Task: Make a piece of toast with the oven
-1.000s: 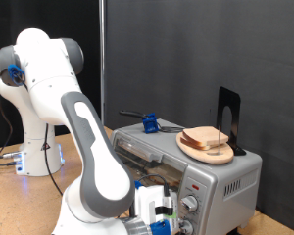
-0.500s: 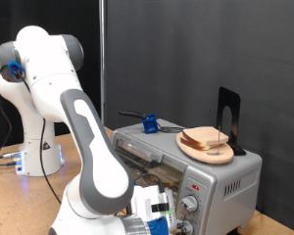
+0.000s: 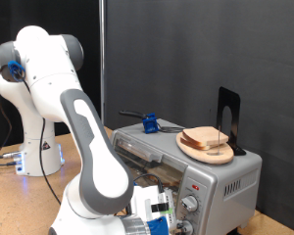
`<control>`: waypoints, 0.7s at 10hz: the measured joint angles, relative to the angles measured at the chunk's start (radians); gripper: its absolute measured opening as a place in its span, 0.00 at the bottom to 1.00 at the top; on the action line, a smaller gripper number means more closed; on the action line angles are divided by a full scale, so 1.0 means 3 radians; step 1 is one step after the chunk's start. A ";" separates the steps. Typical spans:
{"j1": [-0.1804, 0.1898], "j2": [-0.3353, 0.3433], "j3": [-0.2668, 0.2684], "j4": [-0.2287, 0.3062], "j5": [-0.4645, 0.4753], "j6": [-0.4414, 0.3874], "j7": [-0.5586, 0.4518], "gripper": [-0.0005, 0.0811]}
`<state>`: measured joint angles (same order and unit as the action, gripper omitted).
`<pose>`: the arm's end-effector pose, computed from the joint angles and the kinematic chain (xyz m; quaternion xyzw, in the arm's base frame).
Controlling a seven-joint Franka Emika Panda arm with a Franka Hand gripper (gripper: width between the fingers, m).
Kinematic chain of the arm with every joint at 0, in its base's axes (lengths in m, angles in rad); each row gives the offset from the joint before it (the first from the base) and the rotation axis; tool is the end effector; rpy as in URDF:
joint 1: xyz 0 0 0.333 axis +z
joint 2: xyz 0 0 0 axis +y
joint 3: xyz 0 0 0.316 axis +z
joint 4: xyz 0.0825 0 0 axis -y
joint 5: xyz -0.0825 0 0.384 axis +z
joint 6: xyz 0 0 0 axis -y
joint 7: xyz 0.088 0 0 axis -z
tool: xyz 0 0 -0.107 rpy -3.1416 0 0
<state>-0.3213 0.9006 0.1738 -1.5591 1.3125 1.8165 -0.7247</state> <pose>0.6682 -0.0345 0.1364 -0.7706 0.1171 -0.0154 0.6263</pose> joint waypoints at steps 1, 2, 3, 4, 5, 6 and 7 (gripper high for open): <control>-0.0004 -0.0001 -0.0010 0.0008 0.0012 0.0075 0.0000 0.15; -0.0013 -0.0001 -0.0022 0.0012 0.0013 0.0130 -0.0001 0.38; -0.0031 -0.0001 -0.0028 0.0012 0.0013 0.0138 -0.0002 0.38; -0.0055 -0.0001 -0.0029 0.0012 0.0013 0.0134 -0.0002 0.61; -0.0086 -0.0003 -0.0029 0.0011 0.0013 0.0111 0.0001 0.61; -0.0128 -0.0018 -0.0034 0.0002 0.0012 0.0059 0.0037 0.78; -0.0181 -0.0051 -0.0051 -0.0020 -0.0001 -0.0026 0.0108 0.92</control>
<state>-0.3756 0.8852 0.1586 -1.5651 1.3122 1.8088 -0.6924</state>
